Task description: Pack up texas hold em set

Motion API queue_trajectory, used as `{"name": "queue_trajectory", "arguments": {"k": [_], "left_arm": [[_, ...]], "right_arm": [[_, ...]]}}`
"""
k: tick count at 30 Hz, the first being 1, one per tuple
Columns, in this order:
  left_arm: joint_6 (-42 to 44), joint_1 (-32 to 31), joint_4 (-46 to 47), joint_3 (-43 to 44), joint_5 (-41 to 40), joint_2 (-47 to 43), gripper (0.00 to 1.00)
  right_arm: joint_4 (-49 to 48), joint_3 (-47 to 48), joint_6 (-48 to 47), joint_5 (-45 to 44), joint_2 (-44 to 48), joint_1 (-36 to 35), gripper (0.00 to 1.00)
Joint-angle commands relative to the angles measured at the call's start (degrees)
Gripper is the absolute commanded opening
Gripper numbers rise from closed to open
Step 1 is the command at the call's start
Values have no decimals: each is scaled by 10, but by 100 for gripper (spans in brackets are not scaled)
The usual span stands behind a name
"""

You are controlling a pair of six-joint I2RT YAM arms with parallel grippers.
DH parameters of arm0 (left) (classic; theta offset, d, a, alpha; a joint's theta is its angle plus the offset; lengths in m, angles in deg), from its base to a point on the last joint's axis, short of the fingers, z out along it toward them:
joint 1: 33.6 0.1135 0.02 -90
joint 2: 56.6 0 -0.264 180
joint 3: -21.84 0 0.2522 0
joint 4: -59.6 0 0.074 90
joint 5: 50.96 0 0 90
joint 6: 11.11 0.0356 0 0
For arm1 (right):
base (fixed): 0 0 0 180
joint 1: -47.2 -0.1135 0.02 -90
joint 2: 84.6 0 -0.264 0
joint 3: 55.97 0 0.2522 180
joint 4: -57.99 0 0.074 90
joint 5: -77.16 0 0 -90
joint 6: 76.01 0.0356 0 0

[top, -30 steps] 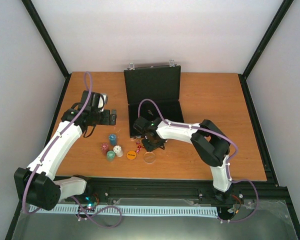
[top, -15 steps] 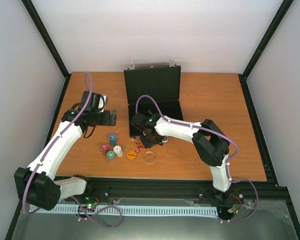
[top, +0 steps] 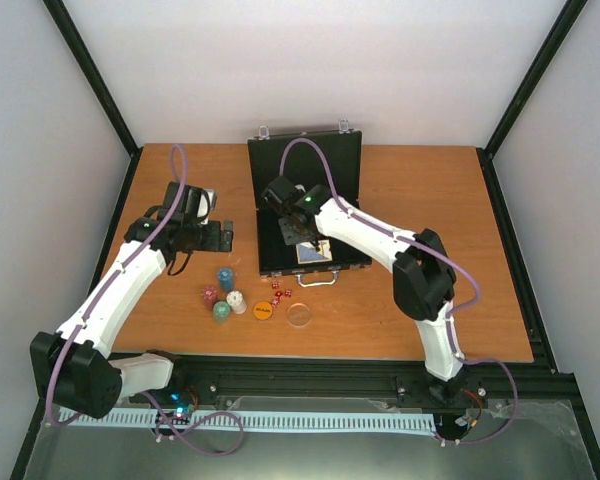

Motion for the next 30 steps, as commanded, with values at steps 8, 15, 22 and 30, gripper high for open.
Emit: {"name": "queue_trajectory", "arguments": {"k": [8, 15, 22, 30], "left_arm": [[7, -2, -4, 3, 1, 8, 100], [7, -2, -2, 0, 0, 17, 100], [10, -2, -1, 6, -1, 29, 100], [9, -2, 0, 11, -2, 38, 100]], "right_arm": [[-65, 25, 47, 30, -94, 65, 4], [-87, 31, 36, 49, -118, 78, 5], [-80, 37, 32, 63, -144, 86, 5], [-66, 50, 26, 75, -166, 100, 5]]}}
